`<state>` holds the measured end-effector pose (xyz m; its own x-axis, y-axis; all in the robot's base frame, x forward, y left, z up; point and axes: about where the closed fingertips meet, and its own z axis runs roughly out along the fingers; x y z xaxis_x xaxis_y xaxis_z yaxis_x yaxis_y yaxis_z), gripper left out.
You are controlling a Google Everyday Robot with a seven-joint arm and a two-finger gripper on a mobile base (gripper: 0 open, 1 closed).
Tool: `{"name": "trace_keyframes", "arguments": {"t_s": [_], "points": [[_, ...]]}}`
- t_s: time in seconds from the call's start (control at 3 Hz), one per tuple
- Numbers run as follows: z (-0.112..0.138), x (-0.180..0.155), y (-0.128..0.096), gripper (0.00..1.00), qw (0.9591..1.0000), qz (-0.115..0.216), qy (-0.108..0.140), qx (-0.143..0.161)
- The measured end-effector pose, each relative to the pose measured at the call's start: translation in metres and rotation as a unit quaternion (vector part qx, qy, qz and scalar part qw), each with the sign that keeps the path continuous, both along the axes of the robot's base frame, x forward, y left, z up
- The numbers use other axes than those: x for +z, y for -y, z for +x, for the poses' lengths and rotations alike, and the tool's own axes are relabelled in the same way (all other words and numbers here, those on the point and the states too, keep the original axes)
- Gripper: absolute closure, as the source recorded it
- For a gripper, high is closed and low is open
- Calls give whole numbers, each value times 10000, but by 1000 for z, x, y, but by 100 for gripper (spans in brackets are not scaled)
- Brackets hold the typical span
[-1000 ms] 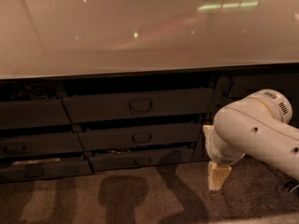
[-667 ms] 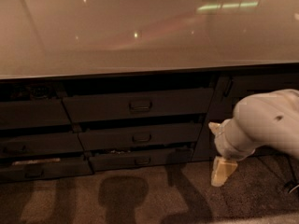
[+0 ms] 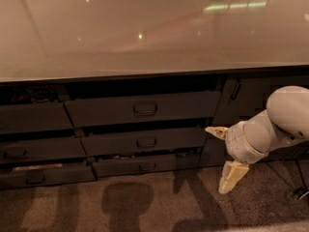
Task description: Open top drawer
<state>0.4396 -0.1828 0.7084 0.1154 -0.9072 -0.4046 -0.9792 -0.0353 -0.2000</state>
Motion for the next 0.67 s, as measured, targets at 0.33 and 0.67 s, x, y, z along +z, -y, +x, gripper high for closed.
{"name": "trace_keyframes", "arguments": {"t_s": [0.33,0.67], "points": [[3,-12,3,0,9998,-2,-109,-191],[30,-33,25,0,9968,11,-584,-551]]}}
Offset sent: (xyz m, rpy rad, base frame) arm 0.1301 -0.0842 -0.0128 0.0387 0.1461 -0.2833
